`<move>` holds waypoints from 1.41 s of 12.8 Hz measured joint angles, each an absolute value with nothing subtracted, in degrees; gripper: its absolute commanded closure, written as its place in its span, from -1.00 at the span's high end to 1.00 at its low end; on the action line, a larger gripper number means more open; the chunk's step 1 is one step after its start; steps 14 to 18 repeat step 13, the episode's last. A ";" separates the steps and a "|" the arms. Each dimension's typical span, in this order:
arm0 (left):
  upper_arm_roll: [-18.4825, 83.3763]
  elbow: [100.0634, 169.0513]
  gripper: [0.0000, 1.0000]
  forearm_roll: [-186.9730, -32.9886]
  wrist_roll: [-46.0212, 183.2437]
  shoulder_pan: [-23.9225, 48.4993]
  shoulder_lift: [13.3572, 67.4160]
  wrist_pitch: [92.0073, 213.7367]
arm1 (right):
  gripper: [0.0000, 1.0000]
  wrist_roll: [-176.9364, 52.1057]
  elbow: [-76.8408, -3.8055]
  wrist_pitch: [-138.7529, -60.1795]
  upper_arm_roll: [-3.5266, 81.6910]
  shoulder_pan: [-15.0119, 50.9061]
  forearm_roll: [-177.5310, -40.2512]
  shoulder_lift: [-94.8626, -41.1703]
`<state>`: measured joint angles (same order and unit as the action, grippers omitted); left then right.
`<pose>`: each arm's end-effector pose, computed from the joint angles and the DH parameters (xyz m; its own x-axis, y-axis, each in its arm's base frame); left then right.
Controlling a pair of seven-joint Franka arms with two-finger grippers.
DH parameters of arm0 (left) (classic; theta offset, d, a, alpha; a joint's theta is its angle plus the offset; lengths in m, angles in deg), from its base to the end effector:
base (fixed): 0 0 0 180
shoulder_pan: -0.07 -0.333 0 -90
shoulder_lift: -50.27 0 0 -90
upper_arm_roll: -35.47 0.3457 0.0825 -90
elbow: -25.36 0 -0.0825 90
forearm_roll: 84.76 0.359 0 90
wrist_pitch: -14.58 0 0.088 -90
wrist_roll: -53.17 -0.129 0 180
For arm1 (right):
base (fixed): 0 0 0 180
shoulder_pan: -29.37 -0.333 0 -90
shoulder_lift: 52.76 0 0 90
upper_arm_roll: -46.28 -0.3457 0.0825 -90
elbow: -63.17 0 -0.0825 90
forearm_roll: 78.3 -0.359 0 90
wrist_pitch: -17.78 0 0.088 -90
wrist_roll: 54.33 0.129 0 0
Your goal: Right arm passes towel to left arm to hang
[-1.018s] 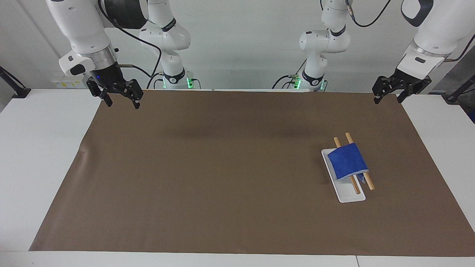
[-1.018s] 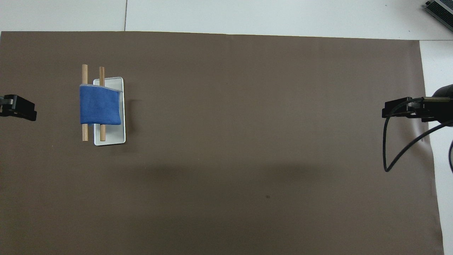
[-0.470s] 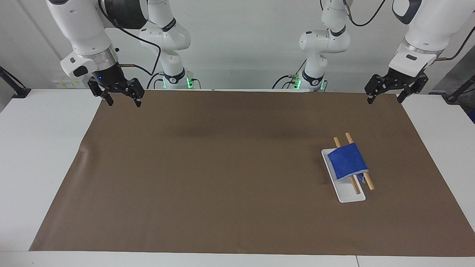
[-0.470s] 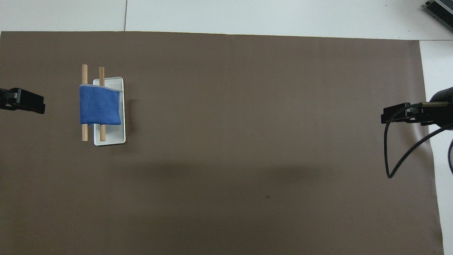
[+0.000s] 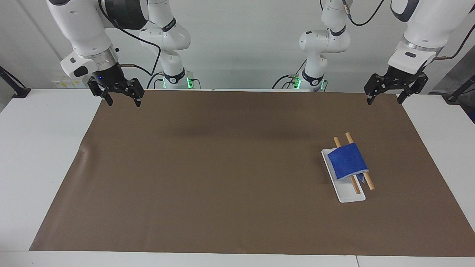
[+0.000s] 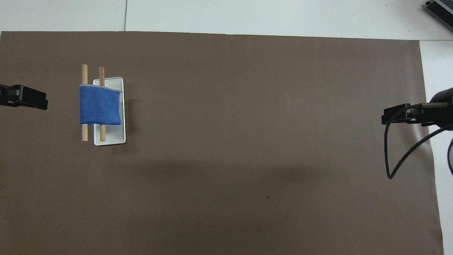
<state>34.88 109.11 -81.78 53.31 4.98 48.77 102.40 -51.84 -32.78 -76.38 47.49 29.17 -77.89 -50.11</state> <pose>0.5343 -0.0445 0.6636 0.9948 -0.0913 0.0450 -0.0890 -0.9947 -0.0514 0.5194 -0.0103 0.6162 0.9981 -0.0605 0.0153 -0.0606 -0.9981 0.0055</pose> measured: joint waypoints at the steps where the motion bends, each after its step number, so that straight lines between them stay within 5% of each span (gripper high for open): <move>1: 34.98 109.17 1.00 -82.62 53.61 4.95 48.83 102.40 | 1.00 -51.84 -32.78 -76.38 47.49 29.17 -77.89 -50.11; 18: 31.70 109.56 1.00 -83.88 54.43 -0.87 48.92 102.40 | 1.00 -51.85 -32.79 -76.37 47.49 29.15 -77.88 -50.11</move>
